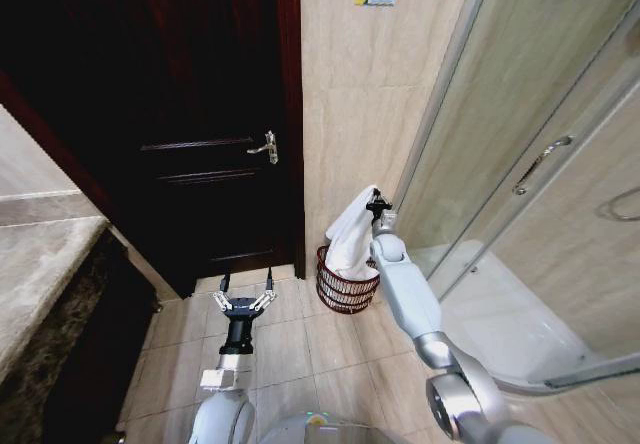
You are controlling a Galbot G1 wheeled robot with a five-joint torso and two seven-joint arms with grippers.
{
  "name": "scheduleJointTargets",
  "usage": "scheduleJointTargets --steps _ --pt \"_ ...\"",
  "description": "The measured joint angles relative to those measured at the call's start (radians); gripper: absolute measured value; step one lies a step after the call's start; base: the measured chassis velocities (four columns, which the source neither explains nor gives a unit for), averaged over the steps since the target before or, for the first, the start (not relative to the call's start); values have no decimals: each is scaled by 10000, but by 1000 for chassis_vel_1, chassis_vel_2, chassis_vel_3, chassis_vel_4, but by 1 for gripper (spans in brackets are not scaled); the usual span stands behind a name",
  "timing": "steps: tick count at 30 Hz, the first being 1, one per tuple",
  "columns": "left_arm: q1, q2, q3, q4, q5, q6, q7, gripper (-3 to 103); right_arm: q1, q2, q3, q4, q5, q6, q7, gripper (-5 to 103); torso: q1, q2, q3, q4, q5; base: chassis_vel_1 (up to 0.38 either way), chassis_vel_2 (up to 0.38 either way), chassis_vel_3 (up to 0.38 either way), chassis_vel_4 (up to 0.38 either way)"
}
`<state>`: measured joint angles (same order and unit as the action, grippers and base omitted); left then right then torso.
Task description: Discard the used towel into the hamper.
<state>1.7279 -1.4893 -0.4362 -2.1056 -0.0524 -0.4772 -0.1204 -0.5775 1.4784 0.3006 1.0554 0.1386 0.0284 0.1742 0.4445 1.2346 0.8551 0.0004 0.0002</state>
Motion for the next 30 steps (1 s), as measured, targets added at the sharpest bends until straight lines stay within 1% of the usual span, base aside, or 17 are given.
scheduleJointTargets --steps 4,5,6,9,11,13,17,19,20,28,30 --pt "5 -8 -33 32 -41 -17 9 100 -206 93 68 -340 -129 31 -111 0 0 0 1 -1 0 0 0 0 0" --pt "10 -12 -42 50 -54 -23 14 100 -352 157 107 -544 -213 28 -204 0 0 0 1 -1 0 0 0 0 0" --pt "29 -19 -35 93 -66 -36 16 100 -687 238 208 -731 -295 -79 -476 0 0 0 1 0 0 0 0 0 0" --pt "50 -31 43 169 -71 -39 26 100 -1097 225 232 -496 -254 -115 -610 0 -1 0 1 -2 1 0 0 0 0" --pt "75 -12 144 196 -66 4 34 100 -1227 96 181 58 41 -339 -621 0 -5 -4 -4 -1 -3 0 0 0 0" --pt "104 -5 196 199 -53 21 29 100 -1230 44 176 211 161 -429 -621 0 -17 -26 -17 -1 -3 0 0 0 0" --pt "221 -54 265 246 51 -25 72 100 -1070 -80 216 324 393 -476 -618 0 -85 -185 -97 1 -1 0 0 0 0" --pt "338 -2 245 288 78 -108 105 100 -947 -174 255 354 541 -453 -647 0 -162 -355 -189 0 -2 0 0 0 0" --pt "338 -2 245 288 78 -108 105 100 -947 -174 255 354 541 -453 -647 0 -162 -355 -189 0 -2 0 0 0 0" --pt "555 -16 206 302 182 -200 150 100 -859 -217 288 378 620 -451 -781 0 -402 -877 -473 2 -2 0 0 0 0" --pt "568 -56 215 306 225 -206 151 100 -897 -221 281 402 620 -466 -784 0 -431 -943 -511 1 -2 0 0 0 0"
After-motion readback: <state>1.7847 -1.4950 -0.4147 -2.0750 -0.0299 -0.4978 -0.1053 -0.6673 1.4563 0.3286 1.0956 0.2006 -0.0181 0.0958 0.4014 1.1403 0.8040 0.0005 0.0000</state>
